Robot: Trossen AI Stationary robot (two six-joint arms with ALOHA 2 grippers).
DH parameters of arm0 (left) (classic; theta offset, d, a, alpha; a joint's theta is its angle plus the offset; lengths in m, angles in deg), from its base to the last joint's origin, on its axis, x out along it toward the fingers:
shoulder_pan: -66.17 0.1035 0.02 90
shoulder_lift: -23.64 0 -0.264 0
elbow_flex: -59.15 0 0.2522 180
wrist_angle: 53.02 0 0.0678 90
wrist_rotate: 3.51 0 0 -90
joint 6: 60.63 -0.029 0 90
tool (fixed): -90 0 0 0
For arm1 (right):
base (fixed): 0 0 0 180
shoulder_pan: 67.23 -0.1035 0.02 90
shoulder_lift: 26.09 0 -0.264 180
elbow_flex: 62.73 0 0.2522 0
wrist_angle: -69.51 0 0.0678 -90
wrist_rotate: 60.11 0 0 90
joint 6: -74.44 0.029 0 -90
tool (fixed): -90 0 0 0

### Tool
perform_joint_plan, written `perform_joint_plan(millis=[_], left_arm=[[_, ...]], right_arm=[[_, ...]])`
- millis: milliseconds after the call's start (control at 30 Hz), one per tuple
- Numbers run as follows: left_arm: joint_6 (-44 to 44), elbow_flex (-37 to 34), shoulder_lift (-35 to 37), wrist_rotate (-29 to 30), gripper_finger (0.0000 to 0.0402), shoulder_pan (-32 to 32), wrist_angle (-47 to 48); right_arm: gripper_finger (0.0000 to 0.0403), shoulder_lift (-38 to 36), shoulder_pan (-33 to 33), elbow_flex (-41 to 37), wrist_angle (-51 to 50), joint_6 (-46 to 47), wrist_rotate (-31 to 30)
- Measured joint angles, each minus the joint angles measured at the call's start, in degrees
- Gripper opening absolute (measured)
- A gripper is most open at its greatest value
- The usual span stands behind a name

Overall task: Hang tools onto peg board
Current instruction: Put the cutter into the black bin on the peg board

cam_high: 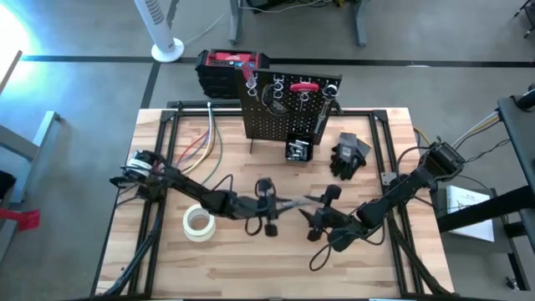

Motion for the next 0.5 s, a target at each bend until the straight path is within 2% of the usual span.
perform_joint_plan(millis=[133,300,500], left_arm=[[-5.1,0.0,0.0,0.0,0.0056,-1.3,0.3],[-9.2,0.1,0.0,0.2,0.0056,-2.1,1.2],[-9.4,3.2,0.0,0.2,0.0056,-2.5,7.6]], right_arm=[[0.0221,0.0,0.8,2.6,-0.1,-1.7,8.4],[0.0206,0.0,3.8,4.6,-0.6,-3.4,18.8],[0.0173,0.1,6.9,5.9,-2.0,-4.9,23.6]])
